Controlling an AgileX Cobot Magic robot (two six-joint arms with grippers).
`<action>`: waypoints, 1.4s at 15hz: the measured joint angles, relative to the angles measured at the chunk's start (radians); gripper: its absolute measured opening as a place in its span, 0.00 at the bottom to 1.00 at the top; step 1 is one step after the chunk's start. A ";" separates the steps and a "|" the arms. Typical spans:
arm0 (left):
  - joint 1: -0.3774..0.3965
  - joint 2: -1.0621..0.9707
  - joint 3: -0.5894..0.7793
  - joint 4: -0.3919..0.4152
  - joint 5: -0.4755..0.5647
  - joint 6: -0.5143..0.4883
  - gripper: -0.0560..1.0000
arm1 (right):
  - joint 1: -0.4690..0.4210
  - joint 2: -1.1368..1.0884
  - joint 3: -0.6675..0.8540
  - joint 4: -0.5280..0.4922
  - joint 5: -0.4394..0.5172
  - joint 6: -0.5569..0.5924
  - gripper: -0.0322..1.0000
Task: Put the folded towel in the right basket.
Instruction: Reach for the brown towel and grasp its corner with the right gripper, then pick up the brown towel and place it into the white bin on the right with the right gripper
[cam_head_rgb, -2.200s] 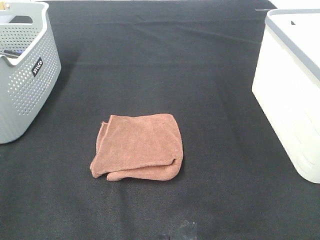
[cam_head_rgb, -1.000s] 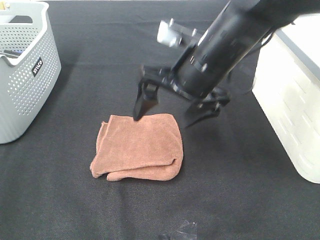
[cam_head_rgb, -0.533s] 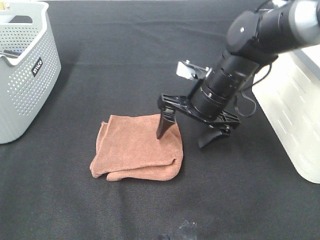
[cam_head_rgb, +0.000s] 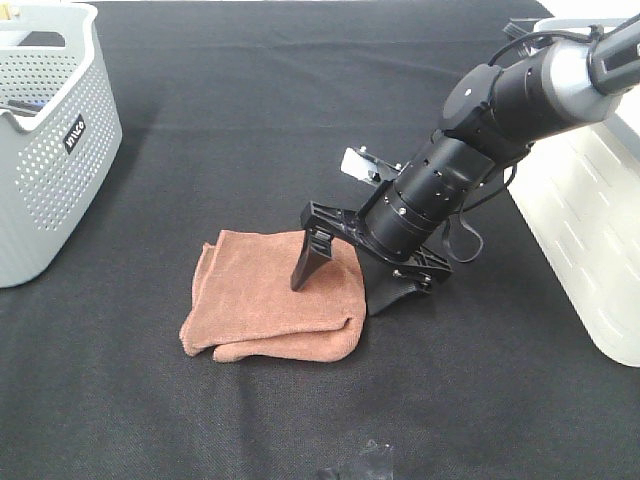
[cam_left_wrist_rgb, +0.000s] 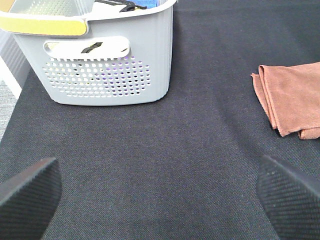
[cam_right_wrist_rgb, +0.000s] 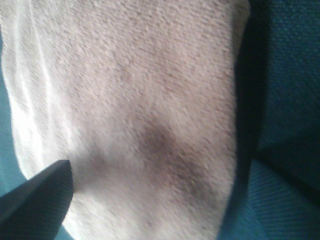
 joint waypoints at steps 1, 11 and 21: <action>0.000 0.000 0.000 0.000 0.000 0.000 0.99 | 0.000 0.004 -0.001 0.030 -0.014 -0.001 0.91; 0.000 0.000 0.000 0.000 0.000 0.000 0.99 | 0.034 0.038 0.005 0.418 -0.056 -0.279 0.19; 0.000 0.000 0.000 0.000 0.000 0.000 0.99 | -0.275 -0.345 -0.454 0.291 0.357 -0.198 0.19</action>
